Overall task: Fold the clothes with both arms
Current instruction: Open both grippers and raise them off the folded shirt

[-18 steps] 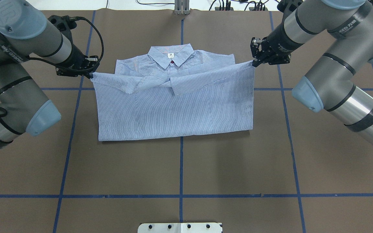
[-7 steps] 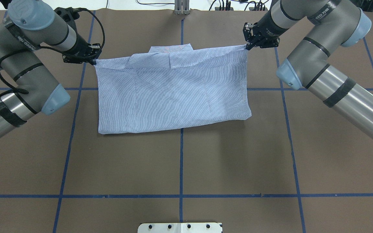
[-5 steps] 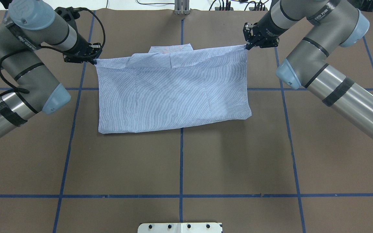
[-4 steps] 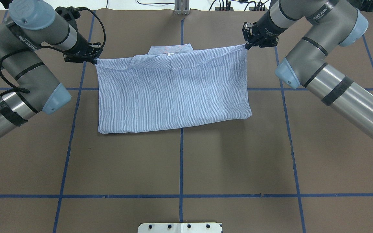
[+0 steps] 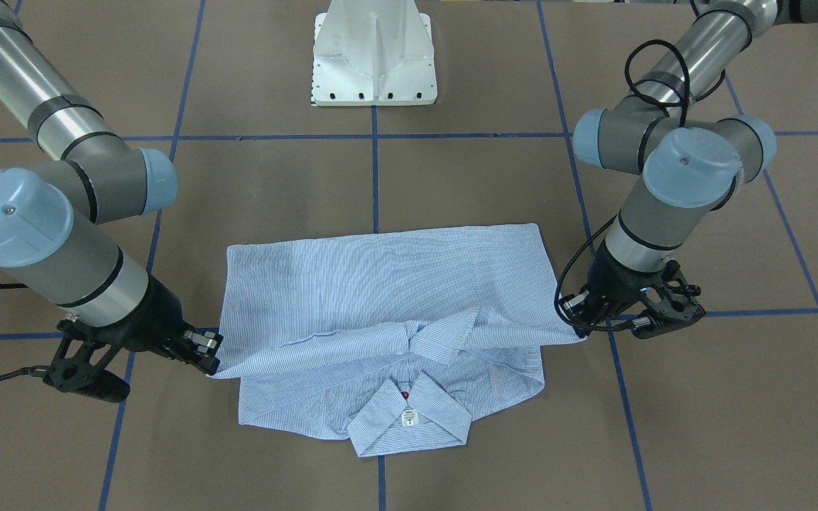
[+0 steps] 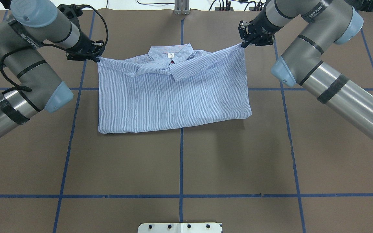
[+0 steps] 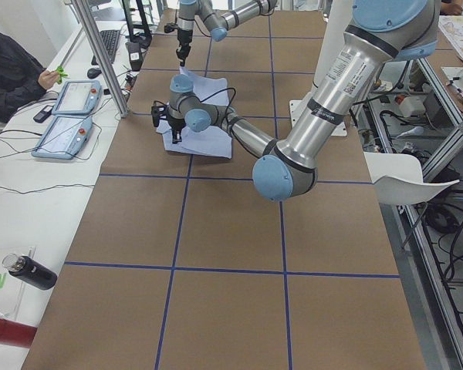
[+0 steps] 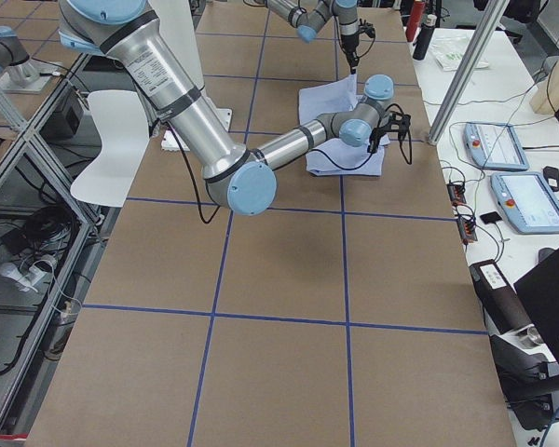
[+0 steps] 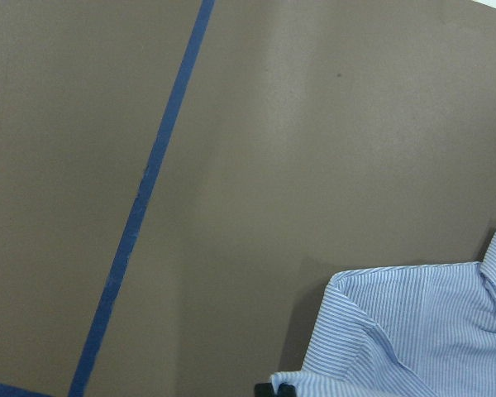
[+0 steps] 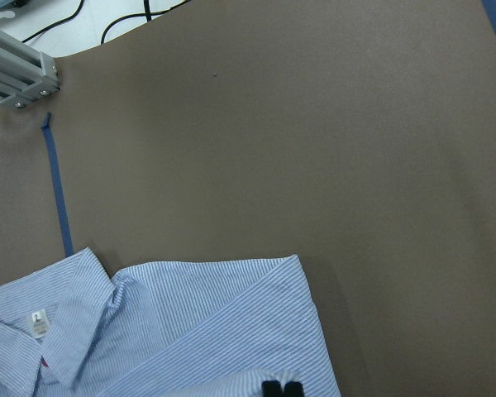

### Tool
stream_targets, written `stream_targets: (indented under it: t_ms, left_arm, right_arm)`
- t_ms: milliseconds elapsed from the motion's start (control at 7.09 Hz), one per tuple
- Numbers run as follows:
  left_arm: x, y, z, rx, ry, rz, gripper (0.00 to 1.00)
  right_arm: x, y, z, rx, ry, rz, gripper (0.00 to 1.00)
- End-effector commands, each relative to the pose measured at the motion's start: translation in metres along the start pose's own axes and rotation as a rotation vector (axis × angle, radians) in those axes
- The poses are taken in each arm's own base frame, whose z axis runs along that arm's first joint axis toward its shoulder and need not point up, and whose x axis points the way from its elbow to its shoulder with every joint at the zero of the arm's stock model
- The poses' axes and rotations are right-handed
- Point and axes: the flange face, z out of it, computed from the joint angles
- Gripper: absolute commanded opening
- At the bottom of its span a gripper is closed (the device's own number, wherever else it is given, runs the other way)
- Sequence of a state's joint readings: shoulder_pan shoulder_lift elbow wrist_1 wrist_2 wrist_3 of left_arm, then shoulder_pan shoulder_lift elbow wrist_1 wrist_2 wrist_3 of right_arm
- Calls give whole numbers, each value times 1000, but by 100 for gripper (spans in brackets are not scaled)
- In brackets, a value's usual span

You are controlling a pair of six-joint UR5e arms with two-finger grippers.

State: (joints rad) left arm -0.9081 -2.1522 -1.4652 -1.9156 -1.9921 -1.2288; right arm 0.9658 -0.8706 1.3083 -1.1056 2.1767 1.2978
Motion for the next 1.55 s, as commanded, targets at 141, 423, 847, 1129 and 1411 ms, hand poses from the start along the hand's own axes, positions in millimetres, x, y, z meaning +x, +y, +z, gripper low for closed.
stream_targets:
  t_ms: [141,423,847,1129,1411]
  left_arm:
    - [4,0,-2,1,2,2,99]
    - [-2,-9,-6,10,-7,-8,99]
    - [-15,-27,-22,36,-5,-22,99]
    - [-18,-24,-32,42,-1,-23,99]
    - [-17,-23,-36,41,-1,-23,99]
  right_arm:
    - [6,-3,6,-3,13,14,99]
    - [9,-5,8,-5,19,16,100]
    - [0,2,4,-21,0,1,100]
    - [6,59,-1,-78,-24,-36,100]
    - [37,127,12,-146,18,-60,100]
